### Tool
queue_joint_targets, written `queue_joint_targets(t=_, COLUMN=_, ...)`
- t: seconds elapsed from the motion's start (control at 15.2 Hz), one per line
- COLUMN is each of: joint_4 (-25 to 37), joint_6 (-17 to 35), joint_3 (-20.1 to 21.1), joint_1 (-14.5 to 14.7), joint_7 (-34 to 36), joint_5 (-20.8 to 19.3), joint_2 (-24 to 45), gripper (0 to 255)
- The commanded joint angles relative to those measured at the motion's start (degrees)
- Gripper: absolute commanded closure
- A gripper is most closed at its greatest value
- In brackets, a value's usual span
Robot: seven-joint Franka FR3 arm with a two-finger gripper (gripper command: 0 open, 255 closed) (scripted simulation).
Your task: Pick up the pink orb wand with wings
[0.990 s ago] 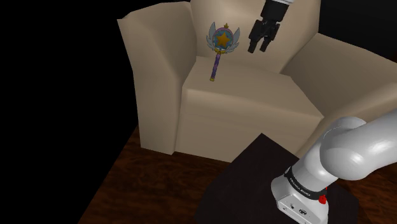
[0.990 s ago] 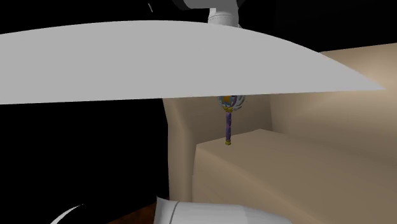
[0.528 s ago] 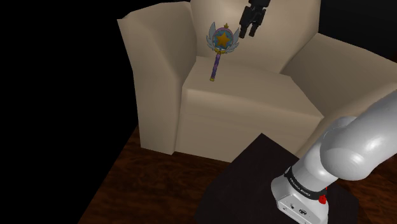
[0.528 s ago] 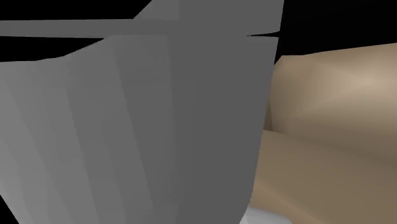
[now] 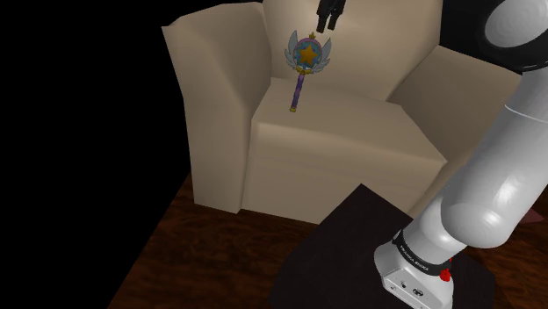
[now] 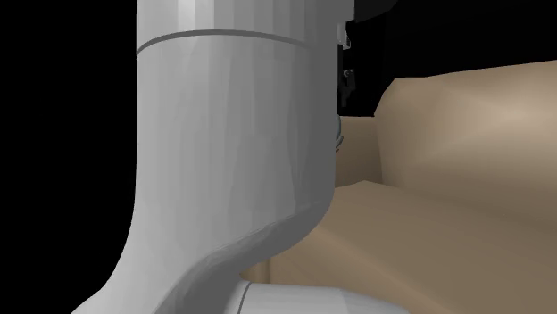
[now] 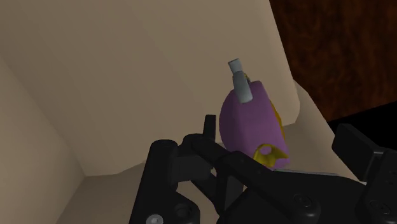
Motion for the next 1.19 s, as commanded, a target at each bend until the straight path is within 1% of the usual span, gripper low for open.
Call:
queue_joint_targets(t=0.0, joint_4=1.92, joint_6=-0.36, joint_3=-0.06, joint_1=-0.25, joint_7=-1.09, joint_5=0.13, joint_2=1.46, gripper=0)
queue_joint_targets(t=0.4, joint_4=-6.32, joint_6=5.38, joint_3=0.13, joint_1=0.2, joint_7=-0.59, joint_5=-0.49, joint_2=-1.08, gripper=0)
queue_joint_targets(t=0.53, joint_4=-7.04, joint_6=5.91, joint_3=0.14, joint_1=0.23, joint_7=-0.55, joint_5=-0.54, joint_2=-1.29, gripper=0)
queue_joint_targets(t=0.59, joint_4=-6.98, joint_6=5.9, joint_3=0.16, joint_1=0.25, joint_7=-0.51, joint_5=-0.53, joint_2=-1.23, gripper=255)
queue_joint_targets(t=1.12, joint_4=-6.99, joint_6=5.93, joint_3=0.17, joint_1=0.26, joint_7=-0.5, joint_5=-0.53, joint_2=-1.2, gripper=255)
